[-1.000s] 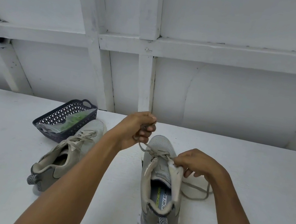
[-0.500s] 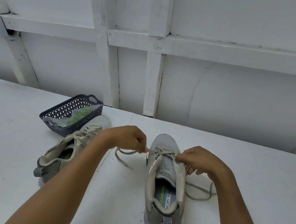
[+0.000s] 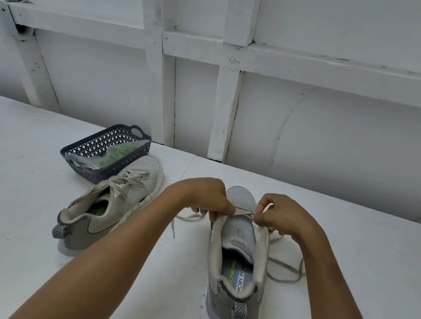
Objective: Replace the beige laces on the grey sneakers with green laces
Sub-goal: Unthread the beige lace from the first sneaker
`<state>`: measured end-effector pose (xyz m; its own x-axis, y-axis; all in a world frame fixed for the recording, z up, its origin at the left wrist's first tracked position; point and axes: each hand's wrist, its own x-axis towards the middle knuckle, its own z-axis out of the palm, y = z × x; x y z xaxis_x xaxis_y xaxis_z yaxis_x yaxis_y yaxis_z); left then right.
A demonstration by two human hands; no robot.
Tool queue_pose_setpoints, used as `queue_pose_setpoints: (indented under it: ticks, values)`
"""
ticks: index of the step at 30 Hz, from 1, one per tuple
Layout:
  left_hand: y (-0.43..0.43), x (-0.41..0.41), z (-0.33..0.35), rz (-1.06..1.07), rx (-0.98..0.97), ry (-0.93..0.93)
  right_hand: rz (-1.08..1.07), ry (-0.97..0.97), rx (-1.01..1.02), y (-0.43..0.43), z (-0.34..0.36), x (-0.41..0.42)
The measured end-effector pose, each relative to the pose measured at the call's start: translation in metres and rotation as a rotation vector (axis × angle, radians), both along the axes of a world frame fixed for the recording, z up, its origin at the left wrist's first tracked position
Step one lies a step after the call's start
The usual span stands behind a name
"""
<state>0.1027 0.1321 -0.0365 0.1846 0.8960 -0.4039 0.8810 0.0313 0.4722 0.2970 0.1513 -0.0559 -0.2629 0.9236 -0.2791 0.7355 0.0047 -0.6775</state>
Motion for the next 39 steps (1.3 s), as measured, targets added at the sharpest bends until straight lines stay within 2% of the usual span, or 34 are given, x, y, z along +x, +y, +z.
queue_pose_setpoints:
  ticks: [5,9,12,17,21,23,25,29,32,35,39]
  values:
    - [-0.004,-0.022,-0.007,0.036,-0.064,-0.052,0.026,0.036,0.007,0.001,-0.003,0.007]
    - [-0.006,-0.021,-0.015,0.087,-0.087,-0.194,0.212,-0.033,0.15,0.001,-0.001,-0.003]
    - [-0.007,-0.021,-0.018,0.099,-0.101,-0.222,0.338,-0.121,0.231,0.004,0.001,-0.009]
    - [-0.004,-0.016,-0.016,0.101,-0.094,-0.224,0.414,-0.218,0.195,0.004,0.003,-0.025]
    - [-0.004,-0.016,-0.016,0.096,-0.109,-0.226,0.416,-0.199,0.204,0.001,-0.001,-0.034]
    - [-0.004,-0.018,-0.017,0.103,-0.112,-0.232,0.414,-0.164,0.193,0.002,-0.003,-0.032]
    - [-0.003,-0.019,-0.019,0.11,-0.11,-0.237,0.363,-0.049,0.189,0.003,-0.006,-0.027]
    - [-0.004,-0.025,-0.023,0.127,-0.102,-0.257,0.134,0.471,0.082,0.007,-0.011,-0.007]
    - [-0.006,-0.029,-0.024,0.141,-0.107,-0.269,-0.096,0.658,0.011,0.014,-0.017,0.003]
    - [-0.007,-0.028,-0.024,0.138,-0.11,-0.275,-0.23,0.623,-0.005,0.015,-0.023,0.002]
    - [-0.006,-0.021,-0.02,0.133,-0.109,-0.278,-0.094,0.429,0.283,0.012,-0.016,-0.005]
